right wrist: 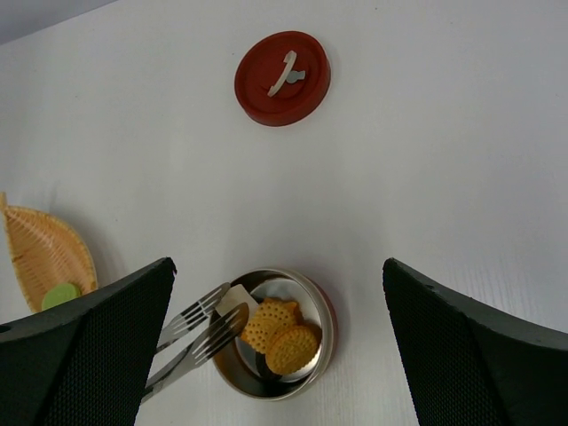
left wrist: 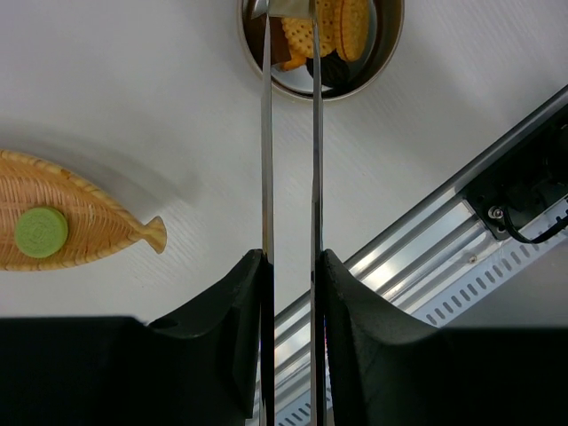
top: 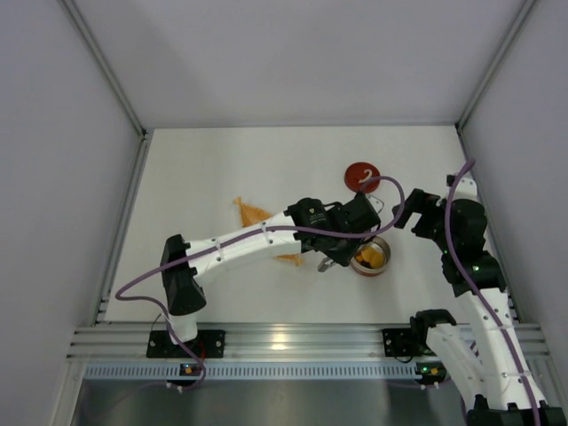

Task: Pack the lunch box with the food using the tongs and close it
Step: Place the fake food in the packing box.

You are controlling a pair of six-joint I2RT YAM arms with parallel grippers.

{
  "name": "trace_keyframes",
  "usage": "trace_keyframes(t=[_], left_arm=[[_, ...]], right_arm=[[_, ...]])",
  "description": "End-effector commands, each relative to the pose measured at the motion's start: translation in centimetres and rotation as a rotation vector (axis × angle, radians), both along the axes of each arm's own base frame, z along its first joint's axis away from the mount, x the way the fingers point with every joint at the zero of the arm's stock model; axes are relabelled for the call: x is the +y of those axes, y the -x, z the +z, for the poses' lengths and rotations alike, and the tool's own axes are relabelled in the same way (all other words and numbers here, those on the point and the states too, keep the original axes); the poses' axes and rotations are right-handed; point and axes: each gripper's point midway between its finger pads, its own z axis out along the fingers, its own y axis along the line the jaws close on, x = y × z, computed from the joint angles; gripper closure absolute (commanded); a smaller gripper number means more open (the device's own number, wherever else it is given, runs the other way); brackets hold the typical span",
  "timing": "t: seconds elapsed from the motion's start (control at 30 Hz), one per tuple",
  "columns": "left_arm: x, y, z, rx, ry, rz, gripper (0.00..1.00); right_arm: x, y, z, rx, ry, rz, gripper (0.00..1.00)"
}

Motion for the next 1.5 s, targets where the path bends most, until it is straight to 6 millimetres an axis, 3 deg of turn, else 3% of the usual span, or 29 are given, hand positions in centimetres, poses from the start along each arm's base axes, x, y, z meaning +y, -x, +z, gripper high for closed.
trace_keyframes(t=[0.0, 0.53, 1.17, 1.33, 1.47], left_arm=[[-2.1, -0.7, 2.4, -0.037, 0.101, -0.012, 0.71], [-3.2, -1.1, 0.3, -0.022, 0.065, -0.032, 0.67], [-3.1, -1.8, 0.0, -0.032, 0.051, -0.02, 0.55], [-2.8, -2.1, 1.0, -0.053, 0.058, -0.011, 0.55], [-1.3, -2.4, 3.1, -0.097, 0.07, 0.016, 0.55]], right_arm=[[-0.4, 0.5, 2.2, -0.042, 0.028, -0.011, 0.0], [-0.3, 0.4, 2.1, -0.044, 0.029, -0.006, 0.0], [-0.2, 0.3, 2.2, -0.042, 0.03, 0.0, 0.01], [-0.2, 0.3, 2.1, -0.041, 0.03, 0.0, 0.0], [-0.2, 0.2, 2.2, -0.042, 0.029, 0.002, 0.01]])
